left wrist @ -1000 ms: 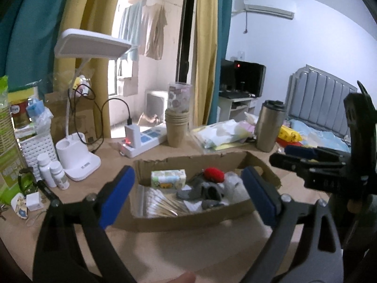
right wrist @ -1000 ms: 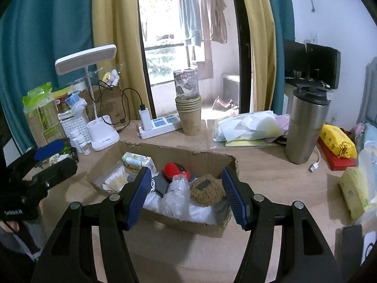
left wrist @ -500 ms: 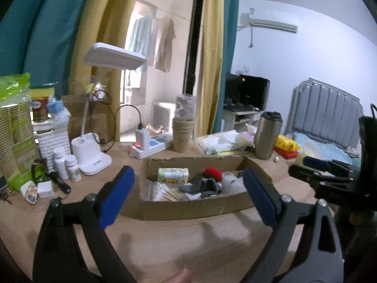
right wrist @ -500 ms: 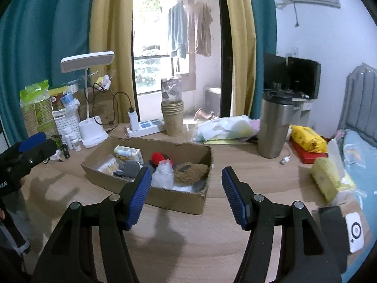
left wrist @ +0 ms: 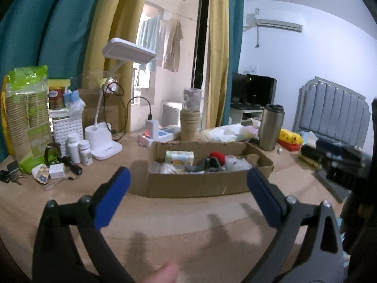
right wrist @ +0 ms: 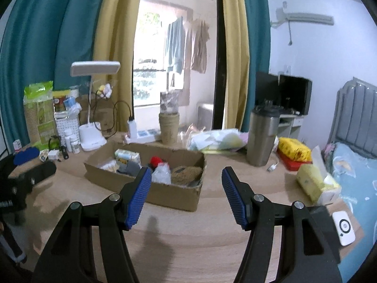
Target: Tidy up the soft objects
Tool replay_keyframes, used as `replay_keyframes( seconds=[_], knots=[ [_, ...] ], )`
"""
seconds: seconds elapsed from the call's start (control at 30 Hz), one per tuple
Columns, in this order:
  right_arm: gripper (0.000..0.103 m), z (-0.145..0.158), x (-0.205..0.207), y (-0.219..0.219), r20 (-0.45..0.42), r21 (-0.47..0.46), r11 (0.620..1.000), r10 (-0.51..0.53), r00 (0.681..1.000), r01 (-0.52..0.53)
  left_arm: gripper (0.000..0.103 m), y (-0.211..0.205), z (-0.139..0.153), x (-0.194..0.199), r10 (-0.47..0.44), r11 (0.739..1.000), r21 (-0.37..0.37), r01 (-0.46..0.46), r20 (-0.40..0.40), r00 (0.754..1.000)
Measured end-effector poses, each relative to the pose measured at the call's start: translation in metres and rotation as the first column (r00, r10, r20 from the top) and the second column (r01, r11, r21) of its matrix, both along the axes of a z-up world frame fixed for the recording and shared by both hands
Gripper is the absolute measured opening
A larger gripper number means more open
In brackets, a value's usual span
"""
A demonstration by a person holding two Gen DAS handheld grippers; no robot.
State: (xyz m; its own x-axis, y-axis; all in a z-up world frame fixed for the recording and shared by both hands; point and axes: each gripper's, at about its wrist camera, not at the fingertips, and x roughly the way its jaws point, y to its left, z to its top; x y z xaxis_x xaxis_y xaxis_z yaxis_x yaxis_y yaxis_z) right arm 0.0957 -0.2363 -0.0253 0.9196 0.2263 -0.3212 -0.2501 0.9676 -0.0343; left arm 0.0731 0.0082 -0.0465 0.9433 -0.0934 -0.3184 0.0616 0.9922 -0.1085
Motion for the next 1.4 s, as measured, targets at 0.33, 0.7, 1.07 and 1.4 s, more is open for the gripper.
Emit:
replay_keyframes(
  seconds=[0.33,0.7,1.07,1.4],
  knots=[
    [0.066,-0.006,-0.011,0.005,0.046,-0.030,0.999,0.037,0.998,-0.035,0.100,-0.019,0.002,-0.016,-0.011,0.996,0.091,0.003,0.089,0.996],
    [0.066,-0.009,-0.009,0.004,0.037,-0.014,0.999,0.037,0.999,-0.036,0.100,-0.016,0.010,-0.014,-0.054,0.997,0.062,0.048,0.091,0.994],
    [0.066,-0.009,-0.009,0.004,0.026,-0.015,0.999,0.049,0.998,-0.048,0.100,-0.017,0.012,-0.014,-0.040,0.998,0.061,0.034,0.102,0.994],
    [0.066,-0.008,-0.009,0.005,0.023,-0.013,0.999,0.048,0.999,-0.047,0.100,-0.017,0.013,-0.016,-0.035,0.998,0.046,0.030,0.107,0.994]
  ],
)
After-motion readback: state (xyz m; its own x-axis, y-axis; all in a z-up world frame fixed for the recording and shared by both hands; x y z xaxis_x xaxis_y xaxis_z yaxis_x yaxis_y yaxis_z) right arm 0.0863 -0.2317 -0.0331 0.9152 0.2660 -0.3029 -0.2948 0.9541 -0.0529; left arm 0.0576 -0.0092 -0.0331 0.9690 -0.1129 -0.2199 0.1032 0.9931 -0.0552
